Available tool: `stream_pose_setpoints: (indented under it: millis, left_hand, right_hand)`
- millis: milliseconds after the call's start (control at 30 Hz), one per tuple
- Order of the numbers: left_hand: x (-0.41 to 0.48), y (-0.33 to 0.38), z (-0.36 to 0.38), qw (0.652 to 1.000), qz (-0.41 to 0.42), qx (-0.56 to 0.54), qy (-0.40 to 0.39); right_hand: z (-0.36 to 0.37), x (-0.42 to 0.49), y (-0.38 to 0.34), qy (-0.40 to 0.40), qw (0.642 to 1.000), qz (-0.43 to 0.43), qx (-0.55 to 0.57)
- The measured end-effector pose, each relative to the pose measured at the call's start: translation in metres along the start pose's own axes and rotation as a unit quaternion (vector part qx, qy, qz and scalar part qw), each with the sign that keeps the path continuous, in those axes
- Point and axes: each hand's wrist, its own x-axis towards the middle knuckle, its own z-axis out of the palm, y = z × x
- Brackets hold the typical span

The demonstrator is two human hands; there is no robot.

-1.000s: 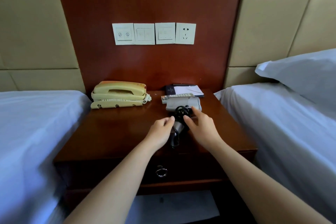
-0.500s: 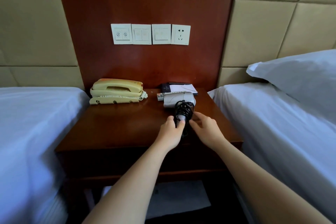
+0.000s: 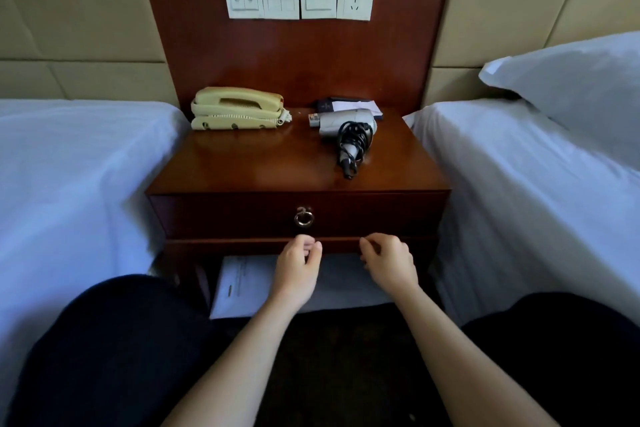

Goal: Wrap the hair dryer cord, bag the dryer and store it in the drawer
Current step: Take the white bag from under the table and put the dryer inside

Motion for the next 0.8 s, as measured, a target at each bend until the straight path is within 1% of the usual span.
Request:
stream_pose_setpoints:
  millis: [100,167,267,367,467,600,800]
  left_hand:
    - [-0.015,-0.037,0.008,0.994,-0.109,-0.009,-0.018]
    - [-0.022,-0.061,0.016,0.986,-0.165,-0.018,-0.013]
    - [-0.029,-0.095,0.032,0.968,-0.248,-0.048,-0.008]
    - [-0.032,-0.124,0.048,0.947,-0.311,-0.078,-0.011]
    - [-0.032,-0.149,0.063,0.926,-0.363,-0.105,-0.017]
    - [-0.025,-0.177,0.076,0.881,-0.442,-0.167,-0.006]
    - [0.003,-0.211,0.082,0.794,-0.541,-0.274,0.036]
  right_hand:
    - [0.032,-0.004,0.016,-0.044,0.998,0.035,0.011]
    - [0.054,-0.005,0.030,-0.072,0.995,0.062,0.019]
    - [0.086,-0.006,0.052,-0.115,0.983,0.124,0.072]
    - [0.111,-0.007,0.072,-0.155,0.967,0.173,0.103]
    - [0.136,-0.004,0.093,-0.184,0.954,0.212,0.102]
    - [0.170,0.006,0.114,-0.217,0.934,0.262,0.107]
    - [0.220,0.020,0.131,-0.252,0.892,0.340,0.157]
